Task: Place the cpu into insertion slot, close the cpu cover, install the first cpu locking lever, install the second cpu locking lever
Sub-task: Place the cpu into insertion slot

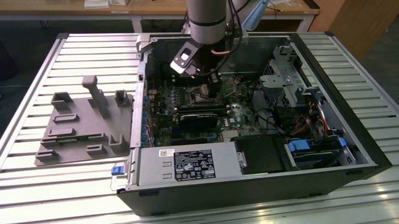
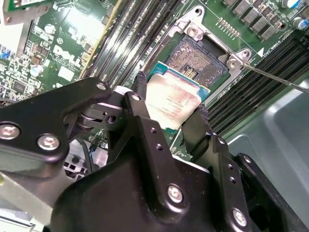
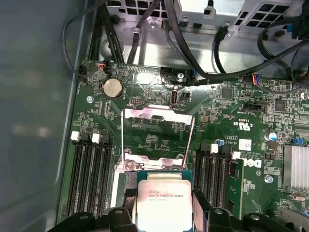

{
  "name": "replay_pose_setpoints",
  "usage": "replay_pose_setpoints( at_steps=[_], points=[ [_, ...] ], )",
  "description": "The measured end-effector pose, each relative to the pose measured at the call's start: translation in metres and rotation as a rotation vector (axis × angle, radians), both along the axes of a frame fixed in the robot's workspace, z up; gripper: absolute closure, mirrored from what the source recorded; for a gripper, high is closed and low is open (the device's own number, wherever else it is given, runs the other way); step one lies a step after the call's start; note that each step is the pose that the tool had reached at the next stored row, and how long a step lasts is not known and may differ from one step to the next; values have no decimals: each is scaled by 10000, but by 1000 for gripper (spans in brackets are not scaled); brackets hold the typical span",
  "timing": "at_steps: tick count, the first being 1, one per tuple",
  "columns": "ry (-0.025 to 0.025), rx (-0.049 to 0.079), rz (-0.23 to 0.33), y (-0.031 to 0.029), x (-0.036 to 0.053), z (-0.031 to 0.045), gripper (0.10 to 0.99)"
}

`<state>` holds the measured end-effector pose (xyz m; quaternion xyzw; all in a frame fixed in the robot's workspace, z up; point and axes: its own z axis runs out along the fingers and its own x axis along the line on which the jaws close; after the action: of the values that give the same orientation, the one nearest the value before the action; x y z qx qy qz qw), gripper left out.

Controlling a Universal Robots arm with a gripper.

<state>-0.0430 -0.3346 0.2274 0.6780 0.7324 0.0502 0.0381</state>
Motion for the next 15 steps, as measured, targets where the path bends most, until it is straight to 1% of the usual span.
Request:
replay_pose_setpoints(
  at_steps=[2,6,11,15],
  points=[
    [-22,0,-164,7,-13,-12,545],
    [-30,0,-398,29,-31,-38,545],
    [-34,1,-407,66,-57,-74,545],
    [-33,-1,-412,79,-80,-112,545]
  ],
)
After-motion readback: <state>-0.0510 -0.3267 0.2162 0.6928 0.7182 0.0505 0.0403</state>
